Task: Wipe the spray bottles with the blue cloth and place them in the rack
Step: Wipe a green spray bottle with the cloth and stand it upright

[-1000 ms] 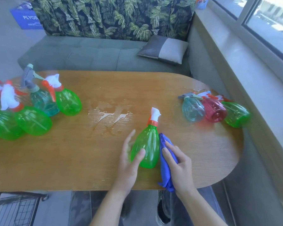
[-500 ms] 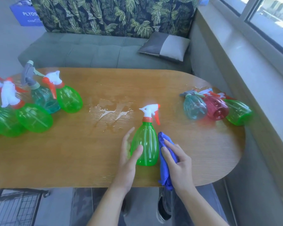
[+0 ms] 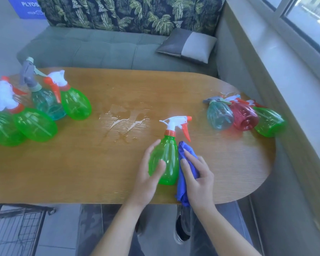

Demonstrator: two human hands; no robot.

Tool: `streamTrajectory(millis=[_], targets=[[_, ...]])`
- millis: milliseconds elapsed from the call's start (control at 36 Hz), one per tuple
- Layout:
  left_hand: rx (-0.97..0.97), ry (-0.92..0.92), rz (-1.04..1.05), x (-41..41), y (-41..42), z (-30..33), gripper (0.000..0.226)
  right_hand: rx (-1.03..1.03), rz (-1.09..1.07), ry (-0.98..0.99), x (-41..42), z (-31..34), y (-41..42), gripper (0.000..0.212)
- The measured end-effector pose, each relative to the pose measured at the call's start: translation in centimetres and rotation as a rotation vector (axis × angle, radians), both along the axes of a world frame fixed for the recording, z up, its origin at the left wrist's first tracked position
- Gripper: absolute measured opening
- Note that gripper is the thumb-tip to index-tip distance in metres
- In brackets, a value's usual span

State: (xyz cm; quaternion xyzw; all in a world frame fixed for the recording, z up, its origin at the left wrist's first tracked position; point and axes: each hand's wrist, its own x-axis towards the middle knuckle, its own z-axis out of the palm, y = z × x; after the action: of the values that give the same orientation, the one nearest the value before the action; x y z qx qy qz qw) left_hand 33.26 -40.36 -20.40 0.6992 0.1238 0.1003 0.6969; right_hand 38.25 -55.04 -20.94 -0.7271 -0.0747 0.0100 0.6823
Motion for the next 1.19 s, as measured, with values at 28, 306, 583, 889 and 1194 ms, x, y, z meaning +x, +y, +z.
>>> streamTrajectory(millis=[28, 306, 583, 889, 1194], targets=[[0.018, 0.000, -0.003, 0.0, 0.1, -0.1, 0.089, -0.028, 0.003, -0.031, 0.0, 0.1, 0.1, 0.027], [-0.050, -0.050, 0.074, 0.3, 0.3, -0.9, 0.086, -0.567, 0.103, -0.729, 3.4, 2.4, -0.8, 0.025], [-0.071, -0.021, 0.059, 0.2, 0.0, -0.8, 0.085, -0.836, -0.020, -0.812, 8.8, 5.5, -0.1, 0.021], [-0.066, -0.001, 0.074, 0.2, 0.0, -1.0, 0.086, -0.821, 0.161, -0.888, 8.4, 5.4, 0.3, 0.023], [-0.087, 0.002, 0.075, 0.1, 0.3, -0.8, 0.087, -0.776, 0.237, -0.891, 8.0, 5.4, 0.5, 0.028]])
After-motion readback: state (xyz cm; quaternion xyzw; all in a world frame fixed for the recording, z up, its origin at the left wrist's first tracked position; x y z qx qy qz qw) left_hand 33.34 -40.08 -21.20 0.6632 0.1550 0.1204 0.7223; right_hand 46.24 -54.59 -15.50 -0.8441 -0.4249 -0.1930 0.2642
